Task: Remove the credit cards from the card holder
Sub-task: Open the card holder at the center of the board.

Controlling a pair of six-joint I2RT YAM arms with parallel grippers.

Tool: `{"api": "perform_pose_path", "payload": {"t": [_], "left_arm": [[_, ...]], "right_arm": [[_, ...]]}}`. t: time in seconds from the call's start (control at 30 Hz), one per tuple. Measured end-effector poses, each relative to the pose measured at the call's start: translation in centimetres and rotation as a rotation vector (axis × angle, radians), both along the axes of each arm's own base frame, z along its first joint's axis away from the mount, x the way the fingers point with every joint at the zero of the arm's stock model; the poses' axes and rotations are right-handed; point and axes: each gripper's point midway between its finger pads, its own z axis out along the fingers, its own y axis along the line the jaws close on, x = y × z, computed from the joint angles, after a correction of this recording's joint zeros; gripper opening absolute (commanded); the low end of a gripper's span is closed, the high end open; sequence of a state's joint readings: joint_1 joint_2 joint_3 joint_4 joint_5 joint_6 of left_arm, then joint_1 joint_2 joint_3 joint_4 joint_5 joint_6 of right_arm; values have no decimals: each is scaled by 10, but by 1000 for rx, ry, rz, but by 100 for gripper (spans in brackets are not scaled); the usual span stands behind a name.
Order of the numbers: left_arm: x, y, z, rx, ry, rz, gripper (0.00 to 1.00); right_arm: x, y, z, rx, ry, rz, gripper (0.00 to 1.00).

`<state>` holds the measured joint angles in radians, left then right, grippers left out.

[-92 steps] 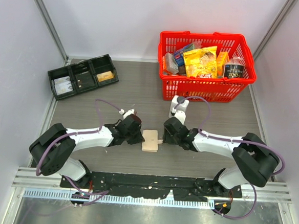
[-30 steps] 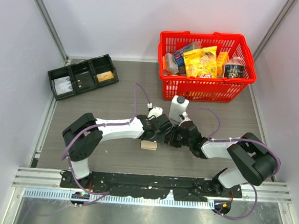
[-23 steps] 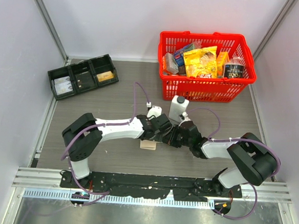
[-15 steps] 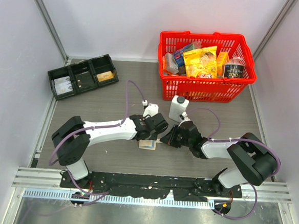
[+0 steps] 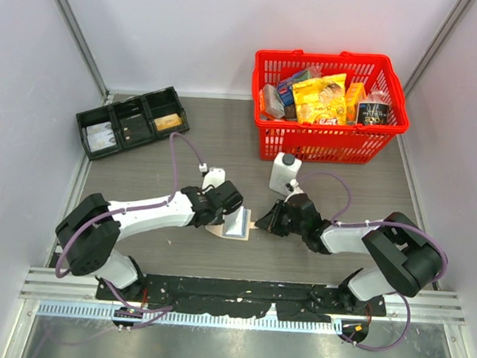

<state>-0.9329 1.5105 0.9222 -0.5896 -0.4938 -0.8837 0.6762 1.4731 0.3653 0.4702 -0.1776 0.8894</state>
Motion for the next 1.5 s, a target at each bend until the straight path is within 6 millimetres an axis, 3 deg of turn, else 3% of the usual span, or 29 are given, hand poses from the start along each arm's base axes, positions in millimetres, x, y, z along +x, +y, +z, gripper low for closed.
{"api": "perform_pose_path", "payload": {"t": [0.23, 0.47, 0.57, 0.8, 0.9, 1.0, 1.23, 1.5], "left_arm": [[-4, 21, -22, -56, 61, 69, 22], [0, 18, -28, -137, 90, 89, 6], [0, 17, -28, -146, 93, 87, 4], [-1, 15, -29, -161, 103, 82, 3], [-2, 13, -29, -167, 105, 79, 3], [-2, 12, -29, -176, 104, 76, 3], [-2, 5, -31, -218, 107, 79, 3], [0, -10, -28, -303, 110, 86, 7]], "right_arm": [[0, -1, 0, -14, -12, 14, 4], [0, -4, 9, -64, -33, 43, 35], [5, -8, 21, -99, -68, 48, 41], [24, 3, 78, -121, -219, 84, 40], [27, 10, 87, -116, -243, 104, 39], [24, 17, 78, -114, -217, 140, 39], [6, 30, 35, -134, -89, 226, 45], [-7, 45, 29, -109, -71, 294, 43]]}}
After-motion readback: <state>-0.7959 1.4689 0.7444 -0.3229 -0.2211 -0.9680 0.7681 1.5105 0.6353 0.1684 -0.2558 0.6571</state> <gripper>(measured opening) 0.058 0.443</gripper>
